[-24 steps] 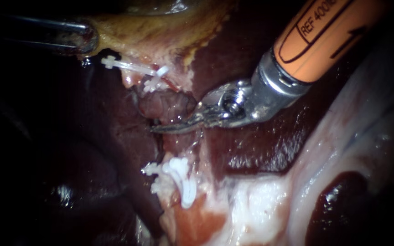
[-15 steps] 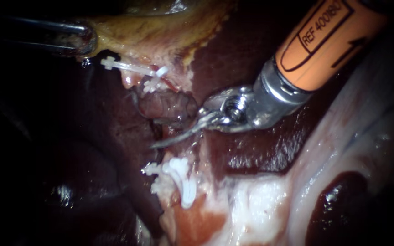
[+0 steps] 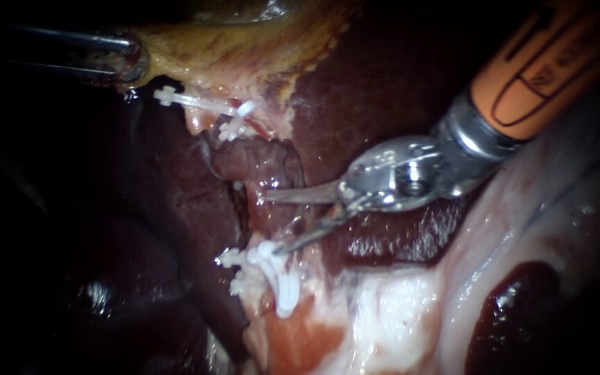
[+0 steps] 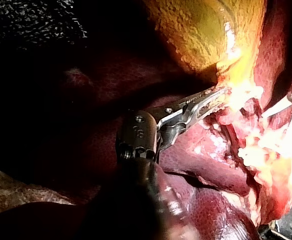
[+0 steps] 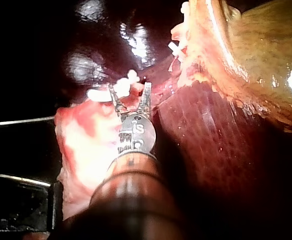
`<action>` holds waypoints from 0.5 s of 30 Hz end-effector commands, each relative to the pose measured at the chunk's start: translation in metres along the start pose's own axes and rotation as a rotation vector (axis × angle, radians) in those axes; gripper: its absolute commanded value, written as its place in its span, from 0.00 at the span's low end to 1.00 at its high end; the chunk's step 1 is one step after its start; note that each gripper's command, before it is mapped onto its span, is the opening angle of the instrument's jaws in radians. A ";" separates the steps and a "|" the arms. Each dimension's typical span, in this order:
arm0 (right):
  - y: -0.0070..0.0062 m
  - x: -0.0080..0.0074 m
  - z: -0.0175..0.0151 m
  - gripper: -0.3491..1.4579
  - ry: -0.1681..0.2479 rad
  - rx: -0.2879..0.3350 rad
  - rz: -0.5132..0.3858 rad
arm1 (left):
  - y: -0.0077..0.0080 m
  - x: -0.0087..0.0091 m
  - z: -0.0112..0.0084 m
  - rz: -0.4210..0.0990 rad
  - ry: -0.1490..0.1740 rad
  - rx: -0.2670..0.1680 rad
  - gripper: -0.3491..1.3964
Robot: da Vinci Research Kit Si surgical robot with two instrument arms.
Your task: Go back from the cut right tube
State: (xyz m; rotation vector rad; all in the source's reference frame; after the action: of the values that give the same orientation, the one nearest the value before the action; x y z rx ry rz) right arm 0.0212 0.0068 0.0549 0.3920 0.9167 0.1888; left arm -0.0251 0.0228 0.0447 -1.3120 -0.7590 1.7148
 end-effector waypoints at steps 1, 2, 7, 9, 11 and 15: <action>0.0000 -0.0002 -0.0009 0.99 -0.022 -0.002 -0.011 | 0.0000 0.0000 0.0000 0.000 0.001 0.002 0.00; 0.0000 -0.0005 -0.0022 0.99 -0.040 -0.012 -0.021 | -0.0001 0.0000 0.0000 0.000 0.001 0.002 0.00; 0.0003 -0.0019 -0.0072 0.99 -0.113 -0.053 -0.041 | -0.0001 -0.0003 0.0001 0.001 0.001 0.003 0.00; 0.0003 -0.0024 -0.0085 0.99 -0.151 -0.071 -0.043 | -0.0002 -0.0004 0.0003 0.002 0.002 0.004 0.00; 0.0003 -0.0028 -0.0092 0.99 -0.183 -0.088 -0.037 | -0.0003 -0.0005 0.0004 0.003 0.002 0.005 0.00; 0.0002 -0.0030 -0.0093 0.99 -0.199 -0.099 -0.029 | -0.0006 -0.0008 0.0009 0.005 0.003 0.006 0.00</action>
State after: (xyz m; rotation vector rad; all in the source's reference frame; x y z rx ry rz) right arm 0.0119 0.0084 0.0521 0.3001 0.7135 0.1630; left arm -0.0259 0.0223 0.0462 -1.3127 -0.7461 1.7177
